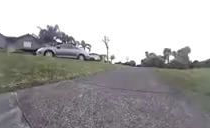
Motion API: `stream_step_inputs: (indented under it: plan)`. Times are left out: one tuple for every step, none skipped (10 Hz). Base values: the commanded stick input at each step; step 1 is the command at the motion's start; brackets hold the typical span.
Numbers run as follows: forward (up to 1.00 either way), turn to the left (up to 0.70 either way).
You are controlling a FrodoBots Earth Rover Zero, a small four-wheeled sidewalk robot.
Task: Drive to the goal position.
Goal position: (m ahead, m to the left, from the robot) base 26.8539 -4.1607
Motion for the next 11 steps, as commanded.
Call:
stream_step_inputs:
  plan:
    - [0.85, -0.34]
    - [0.85, -0.34]
    - [0.85, -0.34]
    - [0.85, -0.34]
    - [0.85, -0.34]
    - [0.85, -0.34]
    - [0.85, -0.34]
    - [0.85, -0.34]
    - [0.85, -0.34]
    - [0.85, 0.05]
    - [0.85, 0.0]
